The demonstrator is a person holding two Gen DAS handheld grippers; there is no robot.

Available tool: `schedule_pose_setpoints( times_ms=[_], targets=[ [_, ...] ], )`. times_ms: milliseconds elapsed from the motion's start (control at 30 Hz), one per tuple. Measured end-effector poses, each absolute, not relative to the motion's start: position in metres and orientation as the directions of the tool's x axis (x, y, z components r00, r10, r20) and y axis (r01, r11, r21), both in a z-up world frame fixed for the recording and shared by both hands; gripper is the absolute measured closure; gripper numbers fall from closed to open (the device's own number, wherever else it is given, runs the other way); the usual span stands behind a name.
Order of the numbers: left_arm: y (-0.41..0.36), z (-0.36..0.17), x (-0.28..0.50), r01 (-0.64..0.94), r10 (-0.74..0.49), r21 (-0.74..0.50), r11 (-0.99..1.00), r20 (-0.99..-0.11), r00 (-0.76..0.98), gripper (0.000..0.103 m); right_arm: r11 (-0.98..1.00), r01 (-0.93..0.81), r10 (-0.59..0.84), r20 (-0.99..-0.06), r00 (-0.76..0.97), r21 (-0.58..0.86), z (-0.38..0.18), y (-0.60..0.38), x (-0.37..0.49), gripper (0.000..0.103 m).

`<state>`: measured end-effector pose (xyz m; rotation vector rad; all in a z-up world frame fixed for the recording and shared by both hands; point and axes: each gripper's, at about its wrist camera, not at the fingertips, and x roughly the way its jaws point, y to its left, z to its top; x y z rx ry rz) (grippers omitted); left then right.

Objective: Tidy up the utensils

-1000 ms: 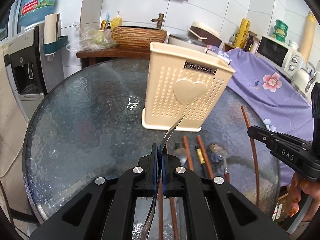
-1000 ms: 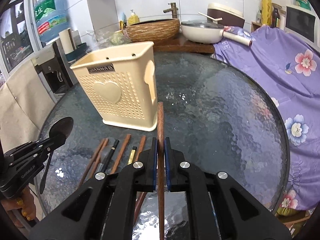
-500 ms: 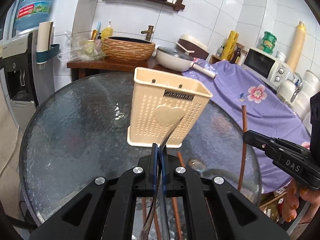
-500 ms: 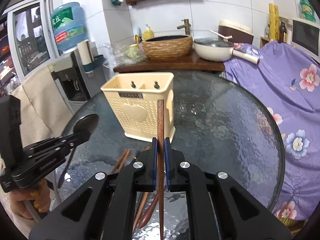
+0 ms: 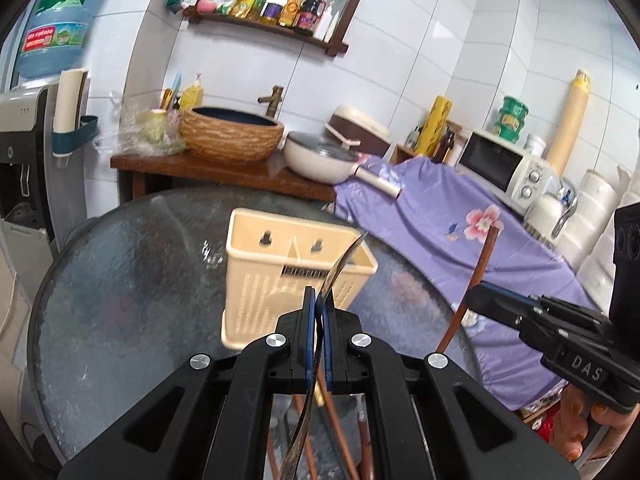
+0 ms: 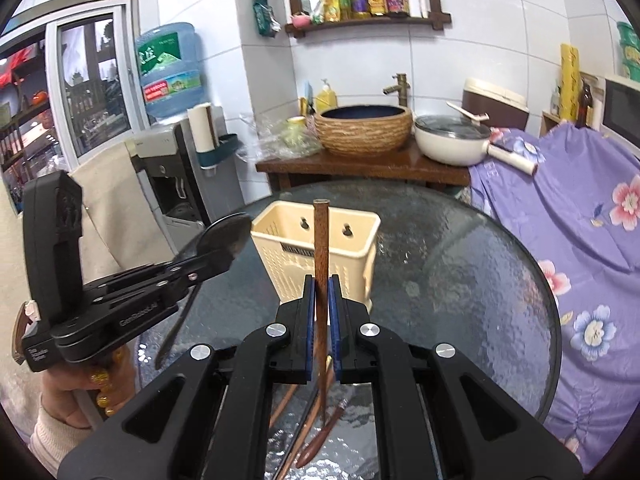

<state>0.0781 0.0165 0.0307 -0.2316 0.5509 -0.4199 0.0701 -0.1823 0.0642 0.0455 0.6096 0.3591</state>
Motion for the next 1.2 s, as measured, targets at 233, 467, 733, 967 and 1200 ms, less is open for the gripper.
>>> schedule_pose_setpoints(
  times_ms=[233,467,733,967,1200],
  targets=[
    [0.02,0.061,0.102,0.38,-0.527,-0.409,0.83,-0.349,0.775,0.1,0.926,-0.353,0.371,-0.495,0.786,0.133,0.109,-0.177,0.081,0.096],
    [0.03,0.083,0.129,0.433,-0.596,-0.504,0.747,-0.219,0.773,0.1,0.915,-0.371,0.402,-0.411,0.818,0.156,0.168,-0.18,0.1,0.096],
    [0.04,0.087,0.18,0.455,-0.619,-0.574,0.681,-0.118,0.776,0.1,0.928,-0.352,0.372,-0.362,0.855,0.12,0.203,-0.169,0.134,0.096],
    [0.043,0.078,0.207,0.451,-0.592,-0.546,0.706,-0.105,0.799,0.1,0.943,-0.317,0.333,-0.369,0.868,0.106,0.193,-0.162,0.168,0.096],
    [0.05,0.047,0.219,0.432,-0.572,-0.558,0.708,-0.093,0.815,0.1,0.95,-0.298,0.307,-0.409,0.859,0.087,0.159,-0.156,0.185,0.096]
  ],
)
